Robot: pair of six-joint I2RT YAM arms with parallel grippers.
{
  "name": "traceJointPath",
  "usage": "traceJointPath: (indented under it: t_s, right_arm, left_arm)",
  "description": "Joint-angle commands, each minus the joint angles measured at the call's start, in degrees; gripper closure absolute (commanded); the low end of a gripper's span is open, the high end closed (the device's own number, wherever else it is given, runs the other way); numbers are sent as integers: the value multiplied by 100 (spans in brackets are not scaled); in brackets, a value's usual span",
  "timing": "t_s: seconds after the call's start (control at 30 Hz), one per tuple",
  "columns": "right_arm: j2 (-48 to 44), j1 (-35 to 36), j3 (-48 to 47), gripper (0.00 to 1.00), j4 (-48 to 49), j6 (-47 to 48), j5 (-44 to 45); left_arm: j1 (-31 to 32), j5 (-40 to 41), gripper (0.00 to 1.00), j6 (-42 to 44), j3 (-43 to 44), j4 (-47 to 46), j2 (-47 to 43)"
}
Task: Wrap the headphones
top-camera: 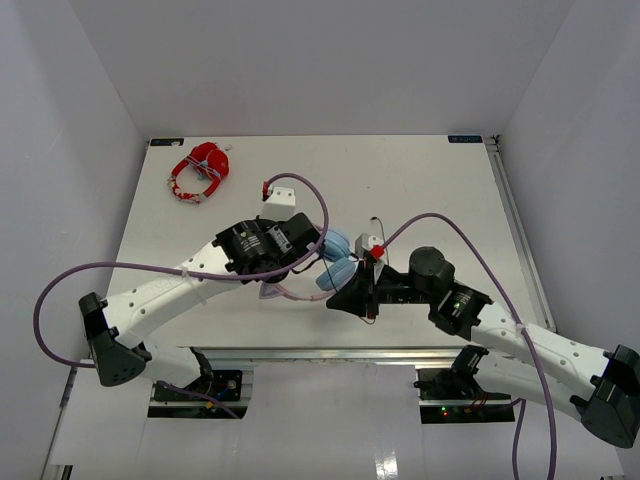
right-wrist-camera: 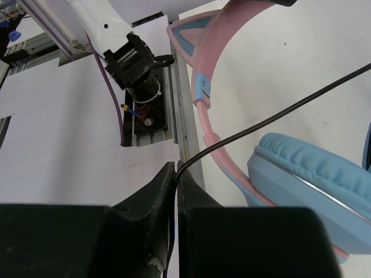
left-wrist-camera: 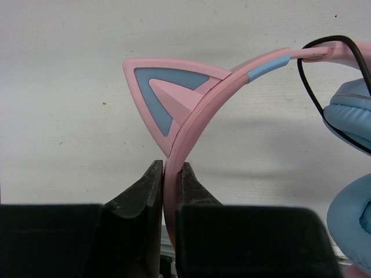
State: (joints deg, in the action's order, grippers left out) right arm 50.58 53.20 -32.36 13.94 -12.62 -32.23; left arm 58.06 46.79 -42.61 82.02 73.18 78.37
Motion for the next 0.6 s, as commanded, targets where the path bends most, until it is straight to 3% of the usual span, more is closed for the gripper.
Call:
traceJointPath:
  t_s: [0.0, 0.33, 0.57]
  right_arm:
    - [-74, 209, 138, 89, 496, -176, -135]
    - [21, 582, 219, 92, 648, -163, 719]
    - [105, 885, 232, 92, 921, -285, 1321]
  left_arm:
    - [-146, 582, 100, -365, 427, -200, -173]
    - [-146, 512, 100, -172, -102, -1351, -892]
    - [-152, 606, 100, -378, -171, -1442, -1051]
